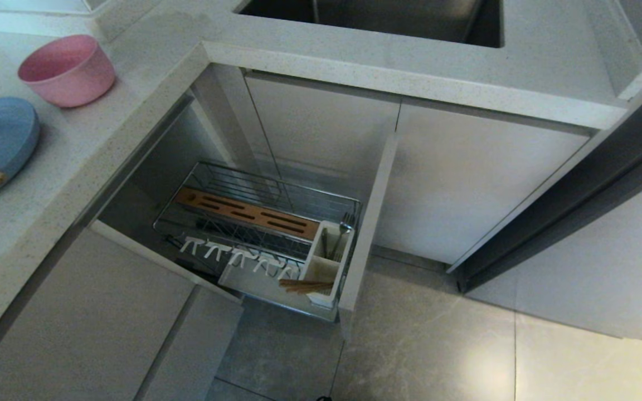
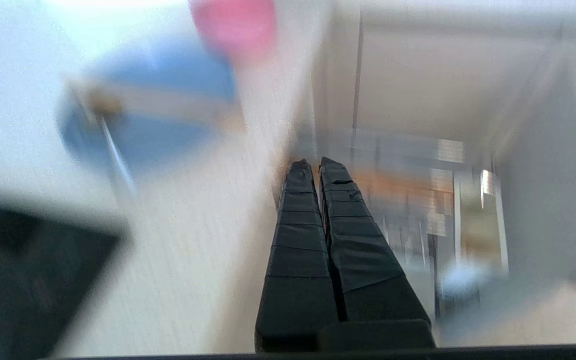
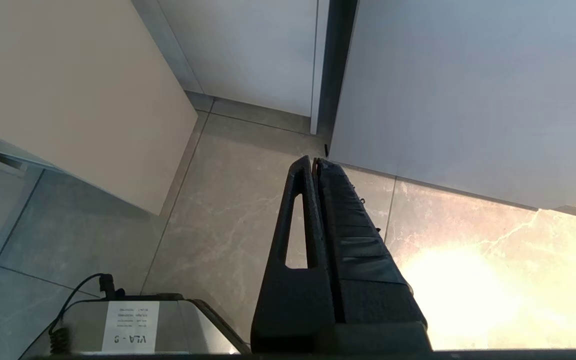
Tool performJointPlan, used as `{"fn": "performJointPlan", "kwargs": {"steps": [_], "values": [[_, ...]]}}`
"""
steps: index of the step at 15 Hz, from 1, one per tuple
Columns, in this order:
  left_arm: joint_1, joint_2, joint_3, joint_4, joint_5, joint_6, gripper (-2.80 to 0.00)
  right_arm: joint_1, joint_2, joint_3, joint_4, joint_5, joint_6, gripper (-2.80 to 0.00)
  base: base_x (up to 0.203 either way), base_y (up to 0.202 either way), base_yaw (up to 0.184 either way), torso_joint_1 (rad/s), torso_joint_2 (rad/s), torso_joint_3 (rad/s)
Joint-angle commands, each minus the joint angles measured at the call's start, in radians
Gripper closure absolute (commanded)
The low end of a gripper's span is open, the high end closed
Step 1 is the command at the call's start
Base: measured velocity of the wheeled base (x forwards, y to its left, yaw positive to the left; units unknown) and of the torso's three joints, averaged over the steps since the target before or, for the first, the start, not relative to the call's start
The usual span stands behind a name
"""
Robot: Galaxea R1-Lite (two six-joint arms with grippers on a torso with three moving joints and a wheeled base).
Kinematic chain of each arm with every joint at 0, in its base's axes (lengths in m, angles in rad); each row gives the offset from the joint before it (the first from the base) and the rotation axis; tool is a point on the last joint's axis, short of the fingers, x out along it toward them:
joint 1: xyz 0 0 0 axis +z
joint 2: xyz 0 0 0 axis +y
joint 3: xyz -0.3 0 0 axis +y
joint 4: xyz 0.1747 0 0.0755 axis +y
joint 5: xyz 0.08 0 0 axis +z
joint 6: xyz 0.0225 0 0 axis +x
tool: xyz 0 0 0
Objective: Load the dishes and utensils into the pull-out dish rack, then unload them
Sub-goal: Pick up the bowl and place it in the cupboard
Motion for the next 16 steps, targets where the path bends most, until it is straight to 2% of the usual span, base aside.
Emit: {"fn": "performJointPlan", "kwargs": {"steps": [1,6,9,13,16], "values": [[0.003,0.275,-0.18,-0.019,0.005,-0.005,0.0,0.0,-0.001,0.0,0.0,0.0,0.0,0.0,0.0,0.0,0.0,0.0,0.0,0.0],[0.003,0.666,-0.502,-0.112,0.037,-0.032,0.0,0.0,-0.001,0.0,0.0,0.0,0.0,0.0,0.0,0.0,0.0,0.0,0.0,0.0],[0.001,0.859,-0.683,-0.136,0.064,-0.076,0.0,0.0,-0.001,0.0,0.0,0.0,0.0,0.0,0.0,0.0,0.0,0.0,0.0,0.0],[0.002,1.093,-0.894,-0.13,0.155,-0.176,0.0,0.0,-0.001,0.0,0.0,0.001,0.0,0.0,0.0,0.0,0.0,0.0,0.0,0.0],[-0.001,1.218,-1.07,-0.079,0.186,-0.207,0.0,0.0,-0.001,0.0,0.0,0.0,0.0,0.0,0.0,0.0,0.0,0.0,0.0,0.0]]}}
